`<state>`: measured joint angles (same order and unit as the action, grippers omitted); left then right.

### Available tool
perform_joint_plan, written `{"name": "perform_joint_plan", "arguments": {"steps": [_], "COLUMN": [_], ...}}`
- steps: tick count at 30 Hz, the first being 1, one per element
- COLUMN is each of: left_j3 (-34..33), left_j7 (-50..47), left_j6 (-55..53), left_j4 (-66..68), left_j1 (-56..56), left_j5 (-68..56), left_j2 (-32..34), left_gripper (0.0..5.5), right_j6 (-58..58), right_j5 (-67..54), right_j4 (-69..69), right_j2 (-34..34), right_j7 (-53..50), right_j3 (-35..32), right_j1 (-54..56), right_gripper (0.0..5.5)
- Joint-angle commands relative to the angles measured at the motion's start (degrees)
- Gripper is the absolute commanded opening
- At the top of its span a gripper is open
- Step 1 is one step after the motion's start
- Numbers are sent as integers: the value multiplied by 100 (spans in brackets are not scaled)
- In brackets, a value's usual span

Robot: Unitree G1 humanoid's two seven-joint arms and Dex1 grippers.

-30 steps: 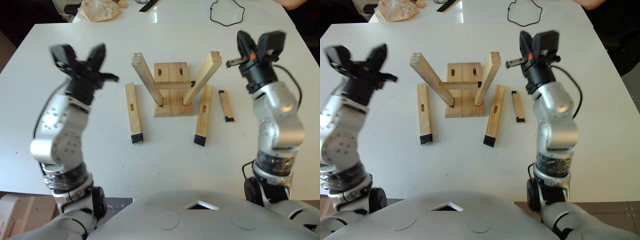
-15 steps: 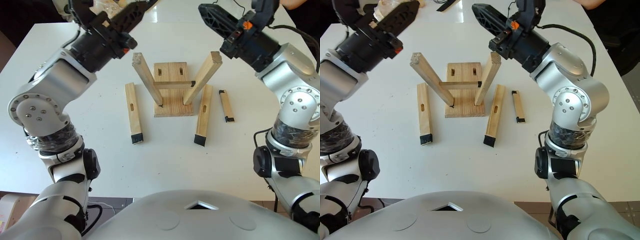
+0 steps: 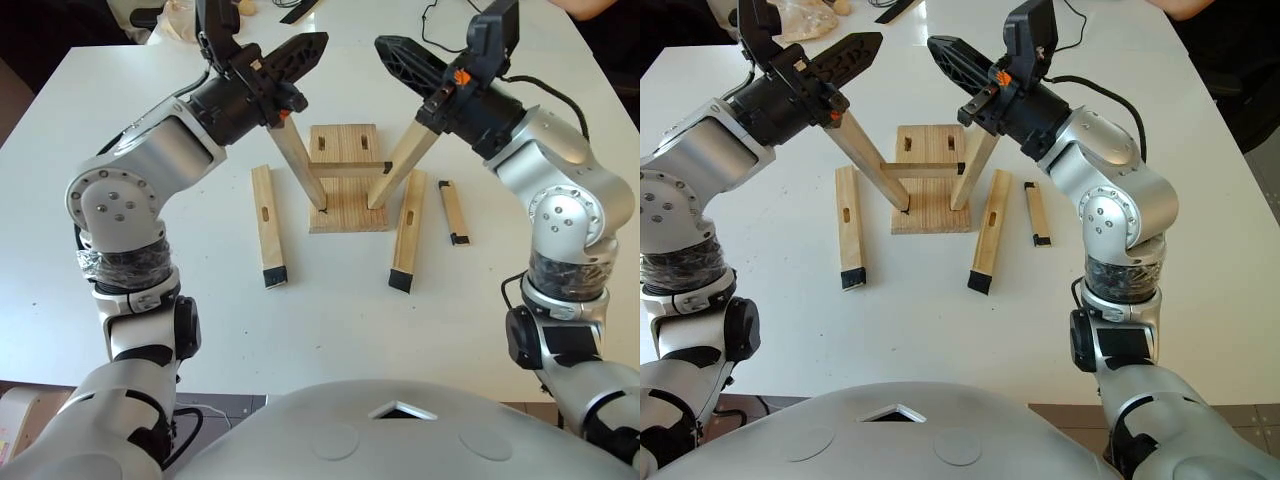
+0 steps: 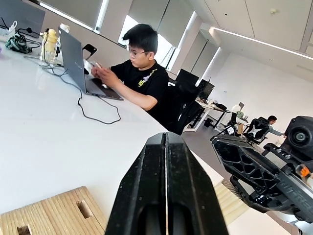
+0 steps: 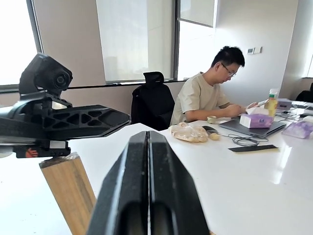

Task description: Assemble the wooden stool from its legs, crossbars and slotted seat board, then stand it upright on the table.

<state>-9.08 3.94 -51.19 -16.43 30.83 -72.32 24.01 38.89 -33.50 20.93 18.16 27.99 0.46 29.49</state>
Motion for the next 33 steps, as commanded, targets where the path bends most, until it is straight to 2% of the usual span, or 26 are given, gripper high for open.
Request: {"name": "perform_joint_plan", "arguments": {"steps": [1,7,10,12,13,15,16,18,24,30,33], "left_j3": [449,-168,-1008,-1445,-1466,-1162,-965,-455,716,1095,1166], "left_j7": [260,-41,-358,-184,61,398,582,937,2233,2742,2813], "left_j6": [-165,257,696,837,846,897,994,1174,1516,1647,1630], "left_j4": [101,-187,-283,-241,-132,427,771,1005,224,158,143], "left_j1": [-744,-441,-98,-206,-429,-991,-1264,-1765,-2887,-2863,-2858], "left_j5": [308,138,-433,-620,-392,512,968,1759,2934,3504,3660], "left_j2": [-234,-259,-149,48,186,456,560,753,986,928,846], "left_gripper": [0,0,0,0,0,0,0,0,0,0,0], "right_j6": [238,411,317,141,-77,-608,-891,-1355,-2341,-2707,-2760], "right_j5": [28,-739,-1483,-1316,-813,420,921,1429,1928,2046,2221], "right_j4": [-298,-98,-289,-921,-1274,-2161,-2524,-2890,-3404,-3568,-3477], "right_j2": [-173,-360,-391,-111,148,678,840,895,670,576,520], "right_j7": [-33,-249,-568,-577,-398,-9,169,467,1387,2671,2880], "right_j3": [335,-339,-1258,-1551,-1291,-320,120,591,1152,1678,1931], "right_j1": [-454,-100,493,711,623,276,100,-172,-328,-210,-384], "right_gripper": [2,2,2,2,2,2,2,2,2,2,2]}}
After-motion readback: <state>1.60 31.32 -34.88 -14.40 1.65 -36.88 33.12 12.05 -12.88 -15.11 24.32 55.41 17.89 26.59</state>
